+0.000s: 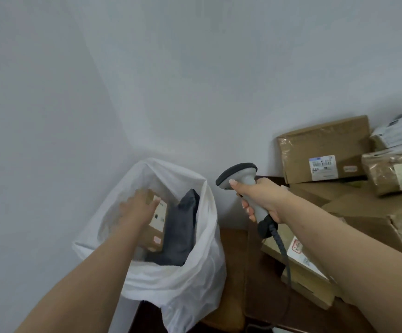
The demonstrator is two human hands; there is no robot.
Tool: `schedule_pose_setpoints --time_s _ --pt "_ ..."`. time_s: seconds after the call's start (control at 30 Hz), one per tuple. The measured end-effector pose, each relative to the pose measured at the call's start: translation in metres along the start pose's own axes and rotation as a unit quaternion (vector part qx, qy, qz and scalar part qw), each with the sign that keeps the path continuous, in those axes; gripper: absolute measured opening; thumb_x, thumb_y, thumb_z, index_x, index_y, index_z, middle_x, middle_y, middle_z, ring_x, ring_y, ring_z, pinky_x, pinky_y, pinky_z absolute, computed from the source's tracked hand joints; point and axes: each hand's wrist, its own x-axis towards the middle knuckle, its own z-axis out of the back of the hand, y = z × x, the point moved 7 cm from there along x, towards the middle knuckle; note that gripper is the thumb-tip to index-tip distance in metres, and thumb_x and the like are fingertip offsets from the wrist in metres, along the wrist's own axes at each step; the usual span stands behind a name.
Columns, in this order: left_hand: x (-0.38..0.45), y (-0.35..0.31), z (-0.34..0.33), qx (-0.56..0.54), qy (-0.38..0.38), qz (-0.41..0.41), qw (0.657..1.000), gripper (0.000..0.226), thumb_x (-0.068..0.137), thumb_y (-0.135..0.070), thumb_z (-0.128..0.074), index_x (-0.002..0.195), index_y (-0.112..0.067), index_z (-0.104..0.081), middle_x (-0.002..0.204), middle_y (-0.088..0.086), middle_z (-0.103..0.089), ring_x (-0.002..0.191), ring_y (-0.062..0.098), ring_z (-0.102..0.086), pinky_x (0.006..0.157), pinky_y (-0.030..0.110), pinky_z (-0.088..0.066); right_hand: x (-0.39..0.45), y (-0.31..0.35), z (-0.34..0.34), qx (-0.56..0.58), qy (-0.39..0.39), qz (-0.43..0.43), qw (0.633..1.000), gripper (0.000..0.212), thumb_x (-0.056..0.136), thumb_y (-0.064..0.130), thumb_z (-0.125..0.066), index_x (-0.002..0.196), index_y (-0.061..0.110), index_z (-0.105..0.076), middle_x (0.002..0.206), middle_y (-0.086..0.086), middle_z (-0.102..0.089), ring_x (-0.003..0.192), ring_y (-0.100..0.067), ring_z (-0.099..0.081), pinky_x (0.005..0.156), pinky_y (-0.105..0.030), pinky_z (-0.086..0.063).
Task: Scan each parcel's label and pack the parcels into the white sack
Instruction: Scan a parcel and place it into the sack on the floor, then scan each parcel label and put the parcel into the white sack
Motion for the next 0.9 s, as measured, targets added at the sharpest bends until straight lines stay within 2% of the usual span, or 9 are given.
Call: schedule_pose_setpoints --time_s 0.1,0.2,0.3,0.47,0.57,0.7,0.83,0.9 --pt "0.005 -0.047 -0.028 -0.074 0.045 -0.079 0.993 0.069 0.093 -0.045 -0.057 0.146 -0.008 -0.032 0.139 0.02 -0.05 0.123 0.038 -0.051 0.101 0.041 -0.043 0.009 -0.005 0.01 0.015 -0.021 -0.009 1.0 0.04 0.09 0.04 -0.069 0.101 0.004 -0.056 0.06 -0.007 -0.052 0.046 -0.014 -0.047 0.044 -0.026 -0.045" --pt "0.003 -0.103 -0.045 -0.118 0.079 -0.151 0.978 0.07 0.094 -0.033 -0.061 0.149 -0.006 -0.029 0.148 0.019 -0.041 0.135 0.034 -0.041 0.108 0.038 -0.036 0.009 -0.004 0.032 0.045 -0.052 -0.006 0.998 0.036 0.091 0.036 -0.069 0.101 0.004 -0.056 0.059 -0.007 -0.052 0.045 -0.015 -0.047 0.044 -0.026 -0.045" --pt "-0.01 -0.16 -0.052 -0.141 0.084 -0.227 0.96 0.068 0.094 -0.029 -0.061 0.149 -0.005 -0.03 0.151 0.016 -0.038 0.139 0.029 -0.036 0.112 0.035 -0.028 -0.002 -0.003 0.06 0.092 -0.088 0.002 0.992 0.029 0.093 0.028 -0.068 0.097 0.003 -0.053 0.056 -0.007 -0.049 0.043 -0.016 -0.043 0.041 -0.025 -0.042" --pt "-0.056 -0.246 -0.051 -0.186 0.072 -0.326 0.924 0.055 0.095 -0.026 -0.06 0.144 -0.01 -0.041 0.142 0.01 -0.05 0.131 0.022 -0.046 0.107 0.033 -0.035 -0.037 0.004 0.111 0.141 -0.127 0.023 0.982 0.023 0.095 0.025 -0.065 0.092 0.007 -0.051 0.057 -0.007 -0.047 0.04 -0.015 -0.042 0.039 -0.022 -0.04" --pt "-0.09 -0.289 -0.047 -0.215 0.079 -0.347 0.91 0.049 0.094 -0.025 -0.061 0.139 -0.011 -0.047 0.133 0.012 -0.057 0.125 0.024 -0.052 0.103 0.031 -0.038 -0.065 0.012 0.149 0.16 -0.131 0.027 0.978 0.024 0.096 0.025 -0.063 0.088 0.008 -0.05 0.055 -0.006 -0.045 0.039 -0.015 -0.042 0.04 -0.021 -0.042" --pt "-0.147 -0.344 -0.044 -0.251 0.095 -0.358 0.894 0.044 0.094 -0.026 -0.061 0.135 -0.011 -0.052 0.129 0.011 -0.06 0.122 0.023 -0.054 0.103 0.032 -0.039 -0.115 0.016 0.212 0.19 -0.141 0.033 0.971 0.021 0.096 0.022 -0.063 0.098 0.005 -0.051 0.054 -0.006 -0.046 0.039 -0.015 -0.043 0.038 -0.022 -0.045" --pt "-0.202 -0.4 -0.053 -0.253 0.117 -0.367 0.887 0.052 0.094 -0.033 -0.062 0.139 -0.012 -0.048 0.137 0.009 -0.054 0.125 0.02 -0.052 0.104 0.03 -0.04 -0.158 0.004 0.275 0.186 -0.169 0.037 0.967 0.02 0.098 0.022 -0.059 0.106 0.005 -0.053 0.056 -0.007 -0.045 0.04 -0.017 -0.041 0.036 -0.022 -0.043" --pt "-0.224 -0.424 -0.061 -0.244 0.132 -0.358 0.892 0.064 0.091 -0.043 -0.063 0.143 -0.014 -0.041 0.143 0.009 -0.048 0.128 0.022 -0.048 0.103 0.031 -0.04 -0.17 -0.004 0.304 0.178 -0.187 0.038 0.965 0.019 0.1 0.022 -0.057 0.103 0.004 -0.053 0.058 -0.007 -0.044 0.041 -0.017 -0.041 0.035 -0.02 -0.042"
